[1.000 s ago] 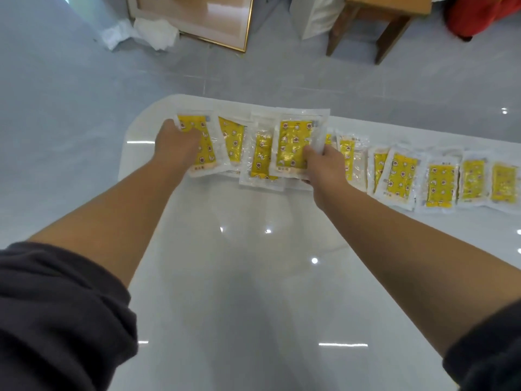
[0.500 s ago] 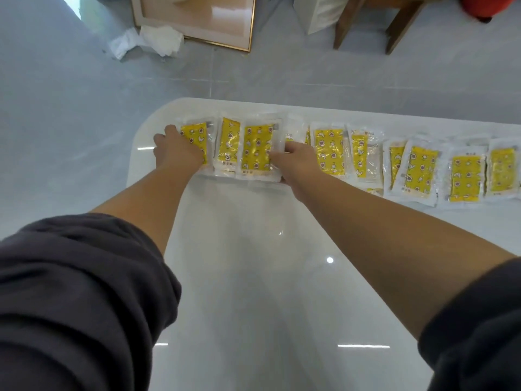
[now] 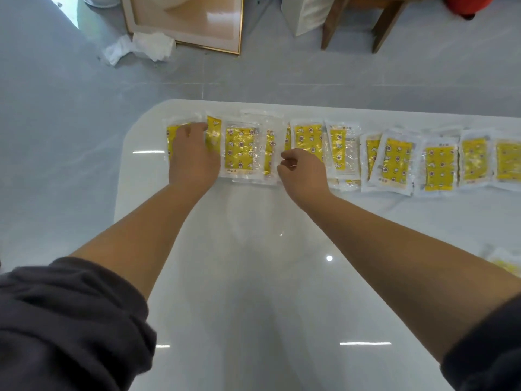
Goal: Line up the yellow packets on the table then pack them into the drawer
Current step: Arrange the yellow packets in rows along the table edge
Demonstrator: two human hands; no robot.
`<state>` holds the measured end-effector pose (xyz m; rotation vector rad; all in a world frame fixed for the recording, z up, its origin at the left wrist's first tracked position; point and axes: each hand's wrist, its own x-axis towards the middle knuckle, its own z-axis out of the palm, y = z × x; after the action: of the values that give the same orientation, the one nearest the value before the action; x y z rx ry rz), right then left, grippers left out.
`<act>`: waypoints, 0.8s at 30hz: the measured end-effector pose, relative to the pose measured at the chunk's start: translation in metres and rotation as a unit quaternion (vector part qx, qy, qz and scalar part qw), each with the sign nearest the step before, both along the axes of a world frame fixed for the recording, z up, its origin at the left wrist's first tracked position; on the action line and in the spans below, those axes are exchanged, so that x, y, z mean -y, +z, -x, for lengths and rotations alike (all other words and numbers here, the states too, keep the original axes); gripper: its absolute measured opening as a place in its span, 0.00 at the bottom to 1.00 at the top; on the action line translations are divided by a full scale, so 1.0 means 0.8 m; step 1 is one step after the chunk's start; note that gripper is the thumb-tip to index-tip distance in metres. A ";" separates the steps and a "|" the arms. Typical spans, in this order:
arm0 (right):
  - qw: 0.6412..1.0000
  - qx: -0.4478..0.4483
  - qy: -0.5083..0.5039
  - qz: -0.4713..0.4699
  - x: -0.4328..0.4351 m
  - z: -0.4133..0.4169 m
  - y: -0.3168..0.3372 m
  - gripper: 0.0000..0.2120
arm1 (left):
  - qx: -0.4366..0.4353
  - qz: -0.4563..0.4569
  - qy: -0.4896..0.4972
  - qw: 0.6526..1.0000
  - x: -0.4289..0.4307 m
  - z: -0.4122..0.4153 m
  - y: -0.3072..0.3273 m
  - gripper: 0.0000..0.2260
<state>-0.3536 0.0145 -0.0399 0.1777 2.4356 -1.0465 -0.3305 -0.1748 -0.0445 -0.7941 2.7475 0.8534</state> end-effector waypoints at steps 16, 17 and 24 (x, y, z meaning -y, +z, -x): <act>0.994 0.006 0.028 -0.104 -0.442 -0.101 0.020 0.09 | 0.140 -0.215 -0.150 0.955 -0.430 -0.134 0.026 0.06; 0.993 0.006 0.029 -0.112 -0.478 -0.102 0.020 0.09 | 0.147 -0.214 -0.153 0.954 -0.463 -0.139 0.022 0.06; 0.977 0.011 0.106 -0.185 -0.695 -0.103 0.013 0.17 | 0.154 -0.131 -0.232 0.952 -0.670 -0.142 -0.004 0.15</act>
<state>-0.2710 0.5707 -0.0294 0.0469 2.5407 -0.4928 -0.2172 0.3609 -0.0474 -0.1933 2.3308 0.8761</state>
